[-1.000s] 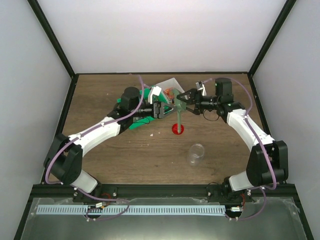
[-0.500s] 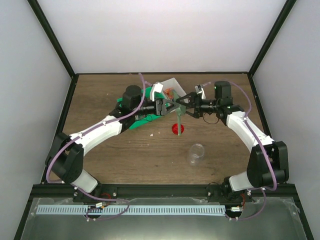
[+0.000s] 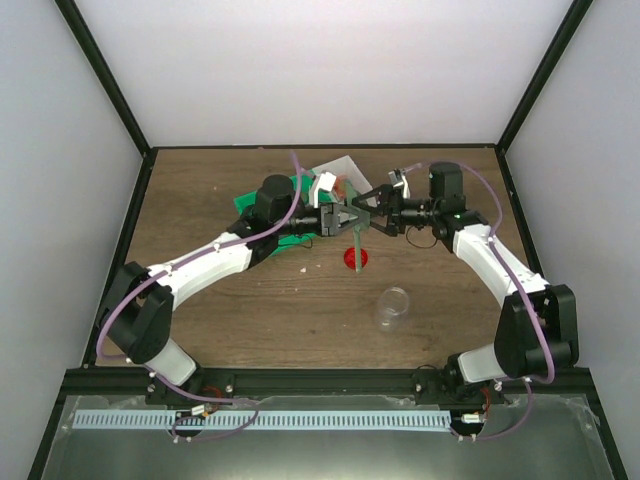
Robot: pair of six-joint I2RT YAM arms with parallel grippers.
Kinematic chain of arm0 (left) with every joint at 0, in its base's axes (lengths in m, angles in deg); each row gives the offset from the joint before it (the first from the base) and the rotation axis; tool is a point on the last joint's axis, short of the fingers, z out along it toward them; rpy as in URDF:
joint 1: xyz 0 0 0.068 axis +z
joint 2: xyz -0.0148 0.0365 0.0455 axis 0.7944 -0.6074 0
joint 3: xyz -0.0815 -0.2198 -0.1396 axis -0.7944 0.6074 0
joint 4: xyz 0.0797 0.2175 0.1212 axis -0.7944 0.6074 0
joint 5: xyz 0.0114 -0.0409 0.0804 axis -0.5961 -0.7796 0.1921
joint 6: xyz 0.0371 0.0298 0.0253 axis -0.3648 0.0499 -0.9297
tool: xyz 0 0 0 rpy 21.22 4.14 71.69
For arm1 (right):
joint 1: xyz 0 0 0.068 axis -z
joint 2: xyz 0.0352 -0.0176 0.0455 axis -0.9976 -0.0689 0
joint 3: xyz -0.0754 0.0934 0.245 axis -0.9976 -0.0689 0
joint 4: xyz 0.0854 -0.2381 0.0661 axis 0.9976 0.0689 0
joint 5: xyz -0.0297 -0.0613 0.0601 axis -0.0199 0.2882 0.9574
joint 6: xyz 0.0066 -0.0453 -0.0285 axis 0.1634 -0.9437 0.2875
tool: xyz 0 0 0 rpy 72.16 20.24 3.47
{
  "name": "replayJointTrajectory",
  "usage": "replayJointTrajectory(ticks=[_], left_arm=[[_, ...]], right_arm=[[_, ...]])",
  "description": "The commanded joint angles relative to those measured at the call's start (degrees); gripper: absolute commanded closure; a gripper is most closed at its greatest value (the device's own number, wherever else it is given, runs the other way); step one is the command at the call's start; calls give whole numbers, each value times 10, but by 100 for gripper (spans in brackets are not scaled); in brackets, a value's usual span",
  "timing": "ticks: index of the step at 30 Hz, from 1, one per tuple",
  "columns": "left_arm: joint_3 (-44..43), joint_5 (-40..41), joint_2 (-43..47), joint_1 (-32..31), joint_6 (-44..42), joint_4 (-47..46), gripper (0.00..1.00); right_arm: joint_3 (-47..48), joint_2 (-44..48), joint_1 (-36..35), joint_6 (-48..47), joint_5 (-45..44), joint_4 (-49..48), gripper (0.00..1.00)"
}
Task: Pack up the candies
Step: Pick up the spatula from the center of the board.
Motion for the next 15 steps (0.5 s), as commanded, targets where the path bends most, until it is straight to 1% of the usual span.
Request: replayJointTrajectory(ticks=[1,5,8,12,15], left_arm=[[-10,7,13,-4,4,-20,73],[-5,15,22,-4,11,-24,83],[-3,13,23,-4,17,-32,87],[-1,14,22,-4,28,-39,96],[-2,17,21,-4,35,-43,96]], right_arm=[[-7,14,-4,9,16,-21,25],[-15,15,-5,10,16,-24,25],[-19,17,-5,11,15,-25,25],[-24,19,-5,11,12,-24,25],[-27,24,-4,12,-7,-17,23]])
